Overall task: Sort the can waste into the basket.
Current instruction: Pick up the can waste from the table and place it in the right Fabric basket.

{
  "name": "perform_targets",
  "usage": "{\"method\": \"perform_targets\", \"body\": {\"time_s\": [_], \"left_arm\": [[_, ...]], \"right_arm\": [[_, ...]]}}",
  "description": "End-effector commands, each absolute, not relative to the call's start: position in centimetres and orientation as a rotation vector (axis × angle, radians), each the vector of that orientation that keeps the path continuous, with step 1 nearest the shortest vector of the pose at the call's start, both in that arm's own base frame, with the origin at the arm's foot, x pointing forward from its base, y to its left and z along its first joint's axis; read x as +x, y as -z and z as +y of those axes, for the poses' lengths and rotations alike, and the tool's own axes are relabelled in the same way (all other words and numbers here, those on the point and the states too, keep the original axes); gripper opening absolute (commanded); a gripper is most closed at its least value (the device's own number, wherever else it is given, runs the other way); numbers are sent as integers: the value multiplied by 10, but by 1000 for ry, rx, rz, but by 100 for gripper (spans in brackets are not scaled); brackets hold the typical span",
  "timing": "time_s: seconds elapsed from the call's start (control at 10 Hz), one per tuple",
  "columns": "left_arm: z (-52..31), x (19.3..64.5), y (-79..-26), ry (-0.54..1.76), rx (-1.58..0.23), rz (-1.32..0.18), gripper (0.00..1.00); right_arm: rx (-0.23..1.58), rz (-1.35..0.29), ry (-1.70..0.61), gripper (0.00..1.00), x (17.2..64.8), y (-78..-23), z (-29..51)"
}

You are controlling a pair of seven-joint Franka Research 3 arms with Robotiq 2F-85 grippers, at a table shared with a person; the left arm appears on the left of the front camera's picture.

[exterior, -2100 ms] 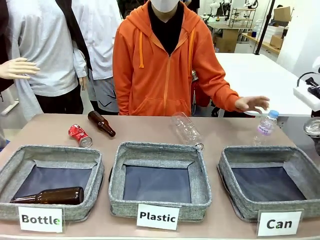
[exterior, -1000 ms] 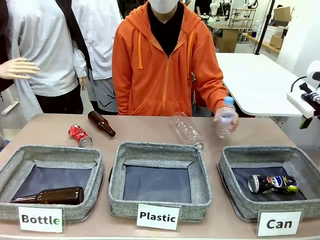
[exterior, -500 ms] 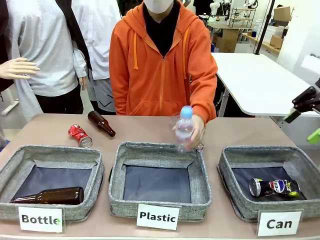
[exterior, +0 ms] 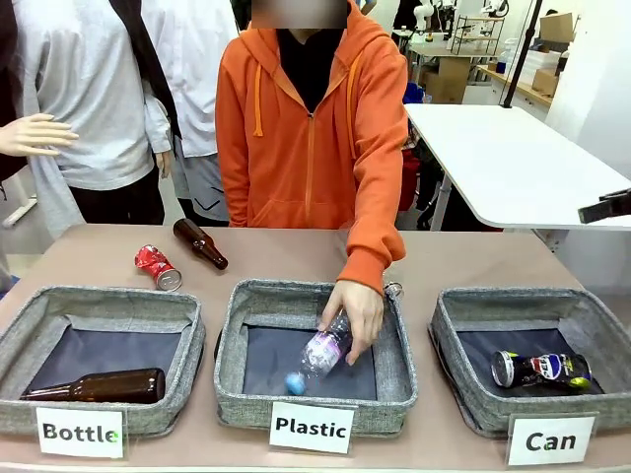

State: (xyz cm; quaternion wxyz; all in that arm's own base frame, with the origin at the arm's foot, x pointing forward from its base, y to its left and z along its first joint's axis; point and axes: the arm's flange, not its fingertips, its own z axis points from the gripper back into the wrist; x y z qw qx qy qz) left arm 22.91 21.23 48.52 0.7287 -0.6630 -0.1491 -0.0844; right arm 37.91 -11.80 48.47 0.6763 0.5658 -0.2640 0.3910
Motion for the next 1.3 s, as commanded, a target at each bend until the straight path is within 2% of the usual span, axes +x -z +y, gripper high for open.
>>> {"method": "perform_targets", "body": {"time_s": [0.0, 0.1, 0.2, 1.2], "left_arm": [[212, 229, -487, 183, -1477, -338, 100], [212, 229, -487, 183, -1477, -338, 100], [212, 229, -487, 183, -1477, -338, 100], [212, 229, -485, 186, -1461, -328, 100]], "right_arm": [[1525, -866, 48, 100, 387, -484, -132], [1452, -853, 61, 100, 389, -479, -132], [1342, -610, -703, 100, 382, -475, -137], [1342, -610, -703, 100, 382, -475, -137]]}}
